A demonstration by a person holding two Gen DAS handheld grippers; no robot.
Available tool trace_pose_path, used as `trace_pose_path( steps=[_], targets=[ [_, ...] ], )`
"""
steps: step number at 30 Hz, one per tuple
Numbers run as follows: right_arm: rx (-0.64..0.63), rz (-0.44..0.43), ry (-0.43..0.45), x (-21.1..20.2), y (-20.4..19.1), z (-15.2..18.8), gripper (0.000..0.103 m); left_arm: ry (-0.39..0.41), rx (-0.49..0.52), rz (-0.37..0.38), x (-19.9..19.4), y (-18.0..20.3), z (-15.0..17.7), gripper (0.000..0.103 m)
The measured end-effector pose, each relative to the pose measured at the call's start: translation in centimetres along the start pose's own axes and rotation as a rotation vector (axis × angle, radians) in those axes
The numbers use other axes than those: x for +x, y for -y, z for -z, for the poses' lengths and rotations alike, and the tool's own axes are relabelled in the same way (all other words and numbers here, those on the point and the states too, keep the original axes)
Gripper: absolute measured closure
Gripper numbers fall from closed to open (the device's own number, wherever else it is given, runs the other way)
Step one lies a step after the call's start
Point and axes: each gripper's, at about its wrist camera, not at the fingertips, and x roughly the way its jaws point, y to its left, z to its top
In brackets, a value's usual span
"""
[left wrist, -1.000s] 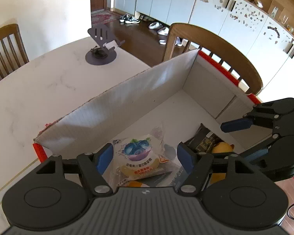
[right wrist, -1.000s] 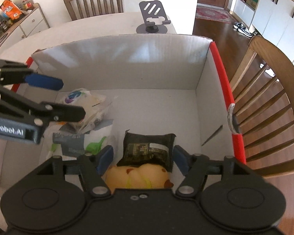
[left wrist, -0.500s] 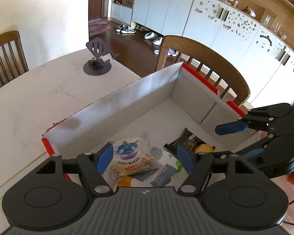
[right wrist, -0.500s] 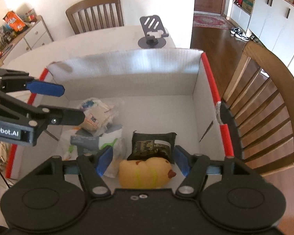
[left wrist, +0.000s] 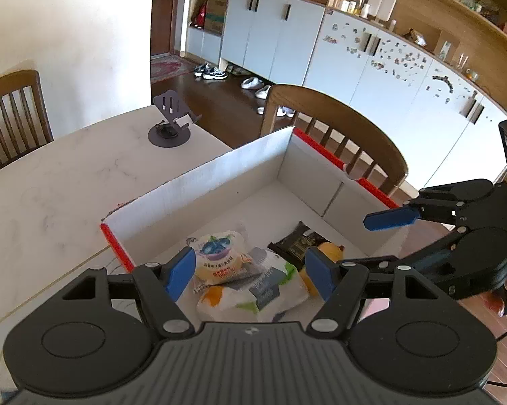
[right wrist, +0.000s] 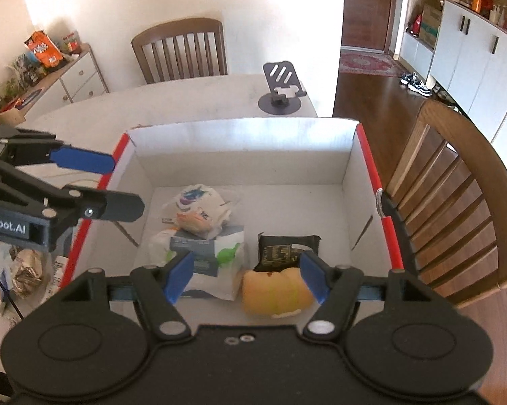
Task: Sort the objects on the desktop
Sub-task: 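Open both tools to release the bread bag and dark snack in the box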
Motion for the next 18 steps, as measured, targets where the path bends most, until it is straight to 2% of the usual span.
trace_pose_path(
  steps=[10, 12, 18],
  targets=[
    [-0.004, -0.005, 0.054, -2.6, -2.1, 1.3, 0.029, 0.040, 0.016, 0.016, -3.4, 0.6, 1.7, 0.032],
    [-0.004, -0.001, 0.065, -2.9, -2.6, 1.5, 0.027, 0.047, 0.019, 0.024, -4.1, 0.7, 2.1, 0.025],
    [0.021, 0.012, 0.095, -3.9, -3.4, 2.1, 0.025, 0.067, 0.015, 0.044, -5.8, 0.3, 3.4, 0.020]
  ],
)
